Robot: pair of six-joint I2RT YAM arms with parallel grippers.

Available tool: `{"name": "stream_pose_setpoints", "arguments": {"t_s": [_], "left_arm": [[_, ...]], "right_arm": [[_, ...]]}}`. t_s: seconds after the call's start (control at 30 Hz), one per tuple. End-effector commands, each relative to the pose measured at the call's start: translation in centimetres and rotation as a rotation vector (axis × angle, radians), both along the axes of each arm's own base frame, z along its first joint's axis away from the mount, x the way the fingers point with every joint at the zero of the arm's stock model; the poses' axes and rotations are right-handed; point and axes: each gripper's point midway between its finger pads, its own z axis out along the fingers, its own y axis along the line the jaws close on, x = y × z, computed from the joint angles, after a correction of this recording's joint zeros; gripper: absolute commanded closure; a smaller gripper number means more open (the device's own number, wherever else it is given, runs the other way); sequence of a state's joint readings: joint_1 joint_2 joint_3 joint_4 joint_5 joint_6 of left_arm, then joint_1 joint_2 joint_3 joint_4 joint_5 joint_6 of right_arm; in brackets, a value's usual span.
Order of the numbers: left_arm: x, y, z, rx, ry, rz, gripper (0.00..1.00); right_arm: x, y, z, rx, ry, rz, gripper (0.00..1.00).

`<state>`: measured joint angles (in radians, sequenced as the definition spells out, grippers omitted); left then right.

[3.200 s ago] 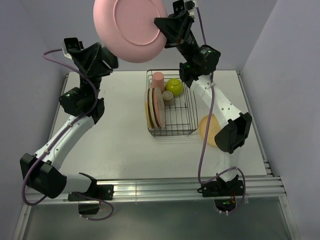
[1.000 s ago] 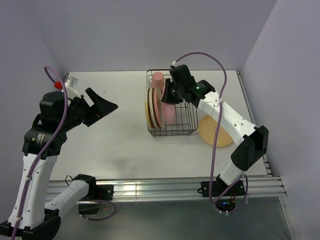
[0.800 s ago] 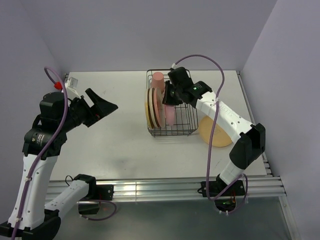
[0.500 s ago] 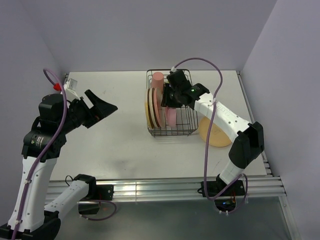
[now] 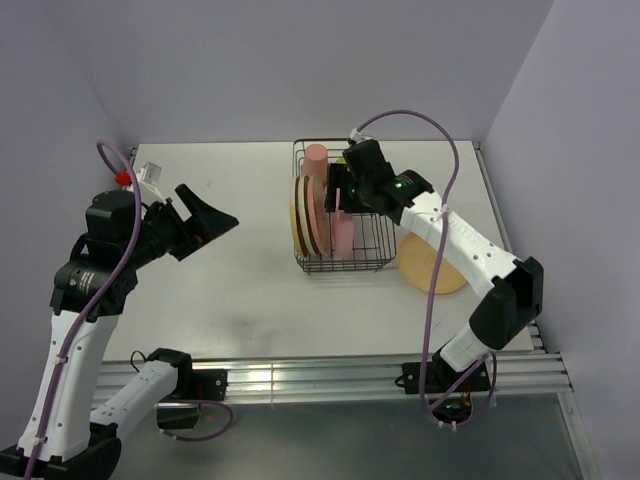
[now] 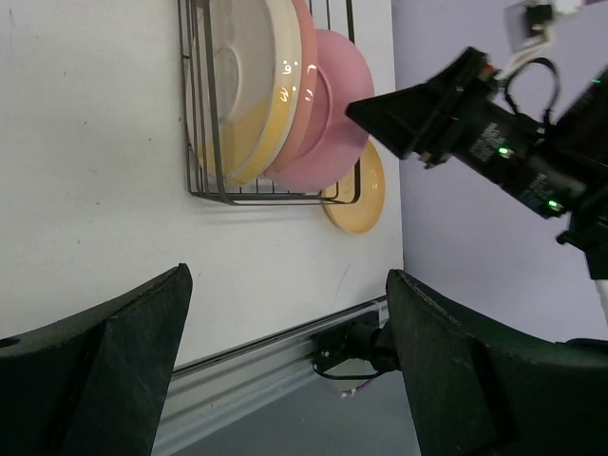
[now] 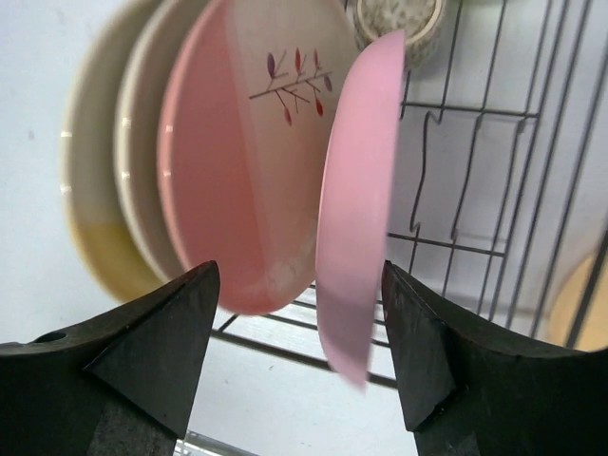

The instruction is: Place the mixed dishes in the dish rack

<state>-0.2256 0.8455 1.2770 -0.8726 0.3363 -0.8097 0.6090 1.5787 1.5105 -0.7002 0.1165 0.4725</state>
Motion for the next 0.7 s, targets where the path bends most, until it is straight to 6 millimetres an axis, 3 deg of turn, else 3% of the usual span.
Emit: {"name": "stream_pose_setpoints", "arguments": {"t_s": [0.0,0.27,0.33,0.4,0.47,0.53,0.63,0.67], "left_arm": [[0.2,-0.4,1.0,-0.033,-0.049,-0.016,0.11],[0.2,-0.6,1.3,-0.041,-0.060,-0.027,0.11],[0.0,-0.4,1.1,-0.031,-0.053,-0.022,0.11],[-0.3,-0.2,1.2,-0.025,-0.055,-0.018,0.11],[-0.6,-0.1,0.9,-0.023,-0.051,-0.013,0.11],[-0.7,-0.1,0.6,-0.024,-0.047,-0.013,0.11],[-0.7,0.0,0.5,-0.021,-0.051,-0.006,0.11],[-0.6,0.0,0.1,-0.018,-0.047,-0.008,0.11]], "right_arm": [[-0.6,-1.6,5.3,0.027,-0.145,-0.011,0.24],[0.1,-0.1,1.7,0.005,-0.044,0.026,0.27],[0.2,-0.3,2.0,0.010,-0.053,0.004,0.27],[0.2,-1.0,3.6,0.010,-0.100,-0.015,0.27],[-0.2,-2.7,5.4,-0.020,-0.154,-0.058,0.27],[-1.2,-5.0,5.7,-0.082,-0.167,-0.102,0.26],[-4.0,-9.5,5.6,-0.148,-0.199,-0.198,0.26],[-5.8,-11.1,5.1,-0.144,-0.205,-0.228,0.26]]}}
